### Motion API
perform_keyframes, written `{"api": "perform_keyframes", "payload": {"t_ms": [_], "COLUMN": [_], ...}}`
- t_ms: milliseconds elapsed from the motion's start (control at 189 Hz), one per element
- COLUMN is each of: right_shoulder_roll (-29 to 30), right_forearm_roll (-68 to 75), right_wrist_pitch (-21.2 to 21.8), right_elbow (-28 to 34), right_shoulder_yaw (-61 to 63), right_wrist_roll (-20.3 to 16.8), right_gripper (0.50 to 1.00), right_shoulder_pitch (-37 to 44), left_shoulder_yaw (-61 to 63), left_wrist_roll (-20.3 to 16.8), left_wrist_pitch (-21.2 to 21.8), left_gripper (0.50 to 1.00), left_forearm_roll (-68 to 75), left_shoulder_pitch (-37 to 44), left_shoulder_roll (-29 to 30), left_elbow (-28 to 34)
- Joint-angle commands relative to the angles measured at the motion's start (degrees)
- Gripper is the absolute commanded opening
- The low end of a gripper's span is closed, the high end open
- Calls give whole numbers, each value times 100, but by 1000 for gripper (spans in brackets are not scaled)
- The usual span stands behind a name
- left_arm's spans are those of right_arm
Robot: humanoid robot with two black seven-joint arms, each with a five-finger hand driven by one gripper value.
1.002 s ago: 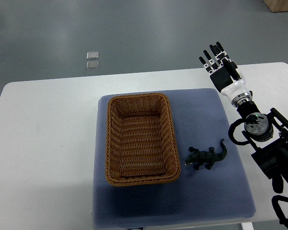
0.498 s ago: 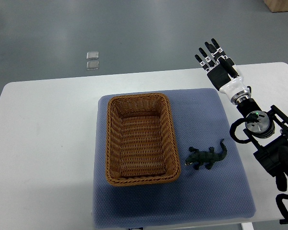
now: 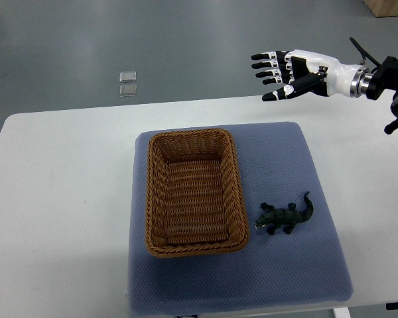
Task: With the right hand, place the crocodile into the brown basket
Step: 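Lower the open right hand down over the toy crocodile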
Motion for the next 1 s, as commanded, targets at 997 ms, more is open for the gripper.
{"api": "perform_keyframes", "payload": {"t_ms": [997], "right_shoulder_roll": [-1421], "right_forearm_roll": [-1163], "right_wrist_pitch": [98], "right_elbow": [2615], "right_shoulder_yaw": [-2328], "right_wrist_roll": [-769], "right_gripper": [928], "right_shoulder_pitch": [331], "left_shoulder_yaw": [2], "left_wrist_roll": [0], "left_wrist_pitch": [0], "left_gripper": [1000], "left_forearm_roll": [-6], "left_shoulder_pitch": [-32], "left_shoulder_roll": [0], "left_elbow": [53]}}
